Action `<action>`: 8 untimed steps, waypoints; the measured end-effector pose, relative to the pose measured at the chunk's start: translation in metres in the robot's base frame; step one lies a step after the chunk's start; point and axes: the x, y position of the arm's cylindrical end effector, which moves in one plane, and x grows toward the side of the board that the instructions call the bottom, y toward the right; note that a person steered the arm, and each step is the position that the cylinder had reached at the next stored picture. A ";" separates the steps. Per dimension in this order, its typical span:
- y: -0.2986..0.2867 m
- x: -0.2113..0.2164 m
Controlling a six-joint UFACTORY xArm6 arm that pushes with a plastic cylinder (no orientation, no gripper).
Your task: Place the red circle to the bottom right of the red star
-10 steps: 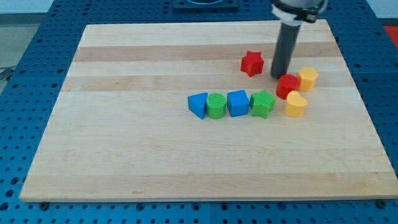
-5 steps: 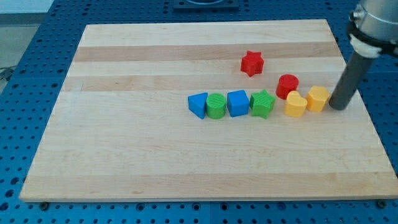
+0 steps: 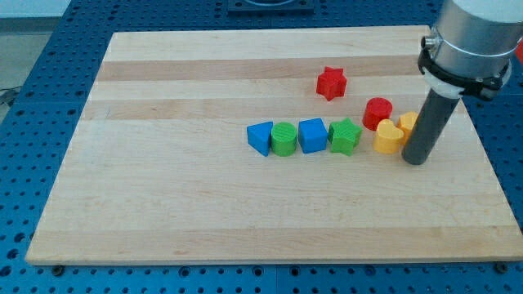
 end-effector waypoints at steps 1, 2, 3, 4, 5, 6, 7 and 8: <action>-0.008 0.003; -0.017 -0.005; -0.028 -0.032; -0.032 -0.063; -0.034 -0.080; -0.034 -0.080; -0.034 -0.086; -0.034 -0.090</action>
